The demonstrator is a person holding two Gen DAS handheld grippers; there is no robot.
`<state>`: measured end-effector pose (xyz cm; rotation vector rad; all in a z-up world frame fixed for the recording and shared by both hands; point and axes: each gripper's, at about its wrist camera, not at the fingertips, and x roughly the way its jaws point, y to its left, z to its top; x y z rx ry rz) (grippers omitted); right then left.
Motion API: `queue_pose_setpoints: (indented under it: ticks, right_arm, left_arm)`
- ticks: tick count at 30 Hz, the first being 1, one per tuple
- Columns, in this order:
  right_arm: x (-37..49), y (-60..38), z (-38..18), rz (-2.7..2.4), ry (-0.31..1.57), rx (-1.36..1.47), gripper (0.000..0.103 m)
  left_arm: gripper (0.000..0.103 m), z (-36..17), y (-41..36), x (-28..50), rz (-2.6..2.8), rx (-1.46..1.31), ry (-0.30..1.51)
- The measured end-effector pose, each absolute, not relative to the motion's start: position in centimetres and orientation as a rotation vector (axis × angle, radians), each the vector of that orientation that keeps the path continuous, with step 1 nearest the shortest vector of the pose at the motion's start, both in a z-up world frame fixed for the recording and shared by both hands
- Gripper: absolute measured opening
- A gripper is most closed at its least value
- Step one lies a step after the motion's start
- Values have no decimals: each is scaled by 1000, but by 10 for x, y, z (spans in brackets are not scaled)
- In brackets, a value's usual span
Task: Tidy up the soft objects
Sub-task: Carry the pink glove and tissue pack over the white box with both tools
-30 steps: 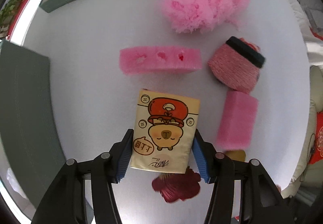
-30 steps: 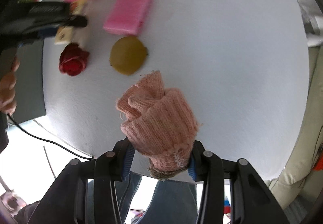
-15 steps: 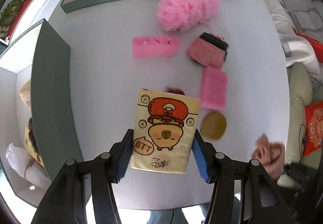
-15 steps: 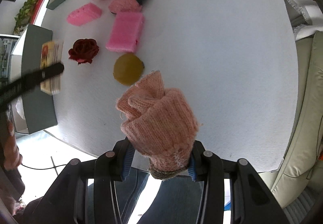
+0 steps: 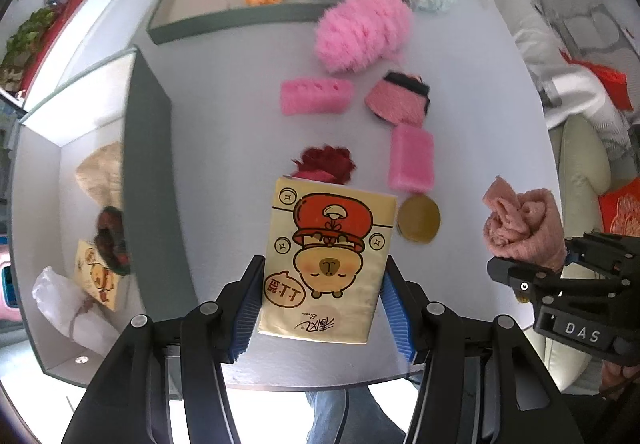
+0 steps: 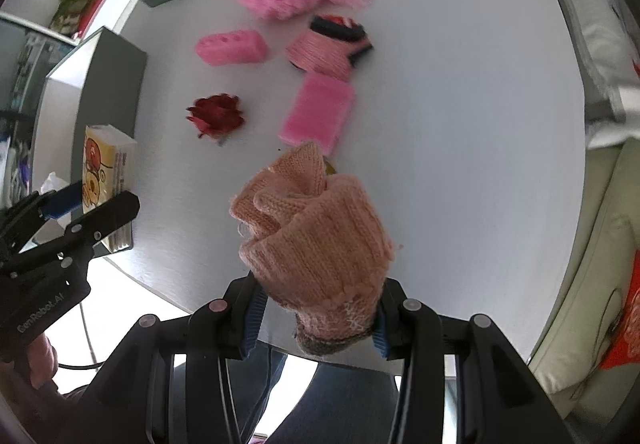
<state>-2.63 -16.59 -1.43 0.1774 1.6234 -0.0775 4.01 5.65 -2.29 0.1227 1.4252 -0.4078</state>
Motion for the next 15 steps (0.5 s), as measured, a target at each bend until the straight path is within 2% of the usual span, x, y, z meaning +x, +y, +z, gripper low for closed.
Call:
queue_pose_setpoints:
  ticks: [7, 15]
  right_arm:
    - [-12, -139, -4, -54, 1606, 110, 47]
    - [0, -121, 1, -35, 1611, 54, 47]
  left_arm:
    - [57, 0, 79, 47, -361, 73, 1342]
    - [57, 3, 105, 55, -305, -3, 1307]
